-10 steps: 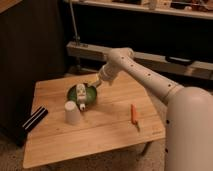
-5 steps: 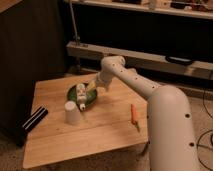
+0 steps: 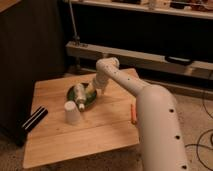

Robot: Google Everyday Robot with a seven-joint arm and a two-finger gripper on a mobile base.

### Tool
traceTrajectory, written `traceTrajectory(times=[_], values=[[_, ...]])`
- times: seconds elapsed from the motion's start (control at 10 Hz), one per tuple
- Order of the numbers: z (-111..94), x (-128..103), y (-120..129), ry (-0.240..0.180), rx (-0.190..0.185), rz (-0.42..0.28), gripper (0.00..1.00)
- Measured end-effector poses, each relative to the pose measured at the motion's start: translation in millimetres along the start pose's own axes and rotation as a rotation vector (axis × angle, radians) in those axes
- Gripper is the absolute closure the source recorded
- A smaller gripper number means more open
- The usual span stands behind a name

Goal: Drag the ceramic bowl in a circle

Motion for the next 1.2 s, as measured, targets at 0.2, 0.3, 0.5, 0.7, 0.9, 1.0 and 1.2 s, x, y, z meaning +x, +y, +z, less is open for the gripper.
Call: traceTrajectory(times=[0.2, 0.3, 0.5, 0.7, 0.9, 1.0, 1.2], values=[[-1, -1, 8, 0.000, 0.009, 0.020, 0.43], [1, -1, 8, -0.003, 0.013, 0.026, 0.43], [3, -2, 10, -0.008, 0.017, 0.035, 0.45], [4, -2, 13, -0.009, 0.026, 0.045, 0.65], [4, 1, 14, -0.001, 0.031, 0.050, 0.88], [3, 2, 14, 0.001, 0.031, 0.051, 0.92], [1, 4, 21, -0.001, -0.003, 0.056, 0.92]])
